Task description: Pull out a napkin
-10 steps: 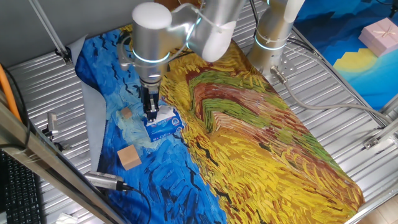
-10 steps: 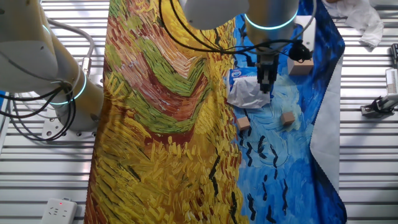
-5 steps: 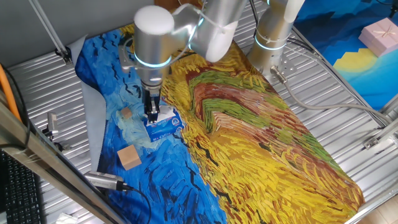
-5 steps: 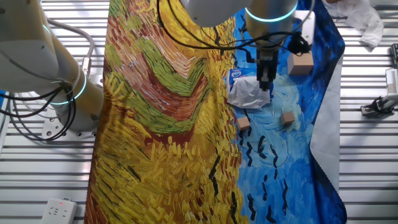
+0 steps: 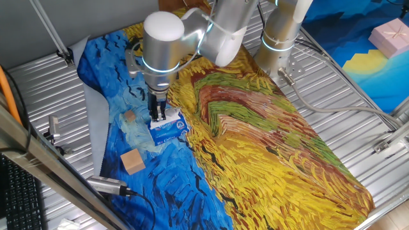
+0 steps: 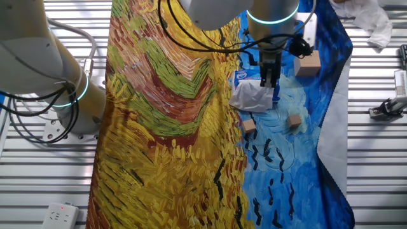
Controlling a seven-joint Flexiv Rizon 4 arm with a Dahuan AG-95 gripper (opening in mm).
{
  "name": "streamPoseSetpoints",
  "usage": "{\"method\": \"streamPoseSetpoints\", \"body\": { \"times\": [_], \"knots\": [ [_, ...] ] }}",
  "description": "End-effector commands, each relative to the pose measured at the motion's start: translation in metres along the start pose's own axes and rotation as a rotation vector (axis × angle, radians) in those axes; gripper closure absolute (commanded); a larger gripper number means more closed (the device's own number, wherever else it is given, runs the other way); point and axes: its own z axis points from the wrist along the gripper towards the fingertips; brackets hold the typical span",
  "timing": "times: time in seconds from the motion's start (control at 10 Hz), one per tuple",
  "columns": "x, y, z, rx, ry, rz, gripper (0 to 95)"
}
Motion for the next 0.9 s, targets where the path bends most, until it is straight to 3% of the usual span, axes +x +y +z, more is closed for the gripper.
{"method": "streamPoseSetpoints", "body": {
  "times": [0.1,0.3,0.9],
  "knots": [
    [-0.002,-0.001,-0.005,0.004,0.015,-0.009,95.0],
    [-0.011,-0.004,-0.022,0.002,0.047,-0.017,95.0],
    [-0.021,-0.010,-0.065,-0.013,0.095,-0.030,95.0]
  ]
}}
